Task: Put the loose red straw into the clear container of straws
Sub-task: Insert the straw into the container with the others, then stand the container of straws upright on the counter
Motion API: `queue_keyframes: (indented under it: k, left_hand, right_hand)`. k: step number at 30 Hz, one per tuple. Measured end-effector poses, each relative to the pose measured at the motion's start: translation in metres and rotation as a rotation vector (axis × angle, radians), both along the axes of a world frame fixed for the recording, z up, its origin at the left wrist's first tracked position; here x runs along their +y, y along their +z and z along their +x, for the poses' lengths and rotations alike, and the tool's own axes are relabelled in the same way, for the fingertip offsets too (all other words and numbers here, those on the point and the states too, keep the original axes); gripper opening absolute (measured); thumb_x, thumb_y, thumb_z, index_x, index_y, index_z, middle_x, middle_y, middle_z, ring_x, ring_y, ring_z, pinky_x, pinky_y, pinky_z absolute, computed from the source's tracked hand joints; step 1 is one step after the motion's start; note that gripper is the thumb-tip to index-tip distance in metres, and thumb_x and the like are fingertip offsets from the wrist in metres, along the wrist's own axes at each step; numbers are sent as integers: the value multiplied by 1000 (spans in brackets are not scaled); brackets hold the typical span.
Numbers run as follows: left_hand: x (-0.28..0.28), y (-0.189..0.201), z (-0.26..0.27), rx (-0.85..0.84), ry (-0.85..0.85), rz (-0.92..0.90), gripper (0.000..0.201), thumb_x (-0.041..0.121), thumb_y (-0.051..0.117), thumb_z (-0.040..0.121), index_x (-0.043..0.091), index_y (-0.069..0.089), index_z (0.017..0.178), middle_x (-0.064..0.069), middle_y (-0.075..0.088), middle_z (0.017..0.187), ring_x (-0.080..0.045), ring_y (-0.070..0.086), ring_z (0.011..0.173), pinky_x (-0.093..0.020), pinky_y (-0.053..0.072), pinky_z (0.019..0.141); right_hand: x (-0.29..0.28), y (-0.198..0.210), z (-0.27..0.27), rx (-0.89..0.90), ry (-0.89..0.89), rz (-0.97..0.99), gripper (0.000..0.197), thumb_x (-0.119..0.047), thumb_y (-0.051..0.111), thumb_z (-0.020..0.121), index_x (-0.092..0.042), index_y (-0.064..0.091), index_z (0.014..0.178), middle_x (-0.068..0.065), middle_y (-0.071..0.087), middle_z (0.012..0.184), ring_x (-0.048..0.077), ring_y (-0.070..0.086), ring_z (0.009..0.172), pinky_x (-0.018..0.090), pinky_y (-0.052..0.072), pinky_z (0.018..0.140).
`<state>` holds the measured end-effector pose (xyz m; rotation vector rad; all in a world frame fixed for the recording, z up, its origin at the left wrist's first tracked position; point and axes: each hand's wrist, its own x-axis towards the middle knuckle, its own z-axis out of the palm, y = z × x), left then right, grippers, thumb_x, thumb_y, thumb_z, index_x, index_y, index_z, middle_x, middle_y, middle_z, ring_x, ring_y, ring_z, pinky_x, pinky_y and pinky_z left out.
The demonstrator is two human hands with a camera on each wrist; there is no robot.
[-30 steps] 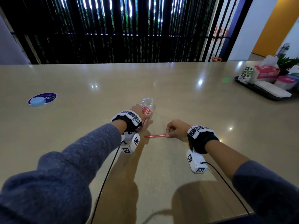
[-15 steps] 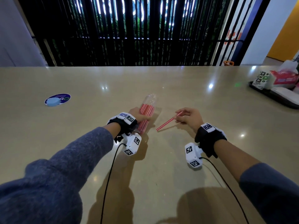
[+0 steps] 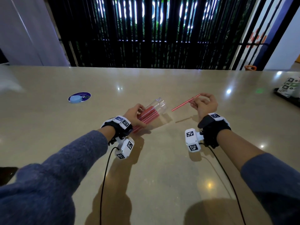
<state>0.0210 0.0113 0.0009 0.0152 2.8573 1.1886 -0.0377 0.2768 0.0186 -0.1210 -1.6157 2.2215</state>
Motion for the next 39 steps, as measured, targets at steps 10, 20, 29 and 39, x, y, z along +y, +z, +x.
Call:
queue_keyframes:
  k: [10,20,29,39]
  left_hand:
    - [3,-3,1,18,-6,22,74,9,83,59,10,44,121,-6,56,117,-22,60,97,-33,53,84]
    - [4,-4,2,34,-4,32,73,9,83,58,11,44,120,-12,58,122,-26,62,99,-39,55,88]
    - [2,-4,4,34,1,63,73,7,81,59,10,43,120,-12,58,121,-31,64,105,-41,55,88]
    - [8,-5,5,30,0,113,73,7,81,59,10,43,121,-12,57,122,-30,64,104,-39,56,85]
  right_hand:
    - [-44,14,-7,35,-119,39,34,10,60,82,-23,50,77,18,65,76,17,69,52,27,58,57]
    - [-79,-4,0,-34,44,364,9,-1,71,78,-8,67,75,9,67,69,5,63,51,10,49,54]
    - [-77,-7,6,-65,151,588,25,-21,62,87,-5,77,97,14,75,102,15,63,90,26,46,85]
    - [-76,-10,15,-294,411,506,82,-43,75,74,-13,37,141,10,57,124,26,61,109,29,46,76]
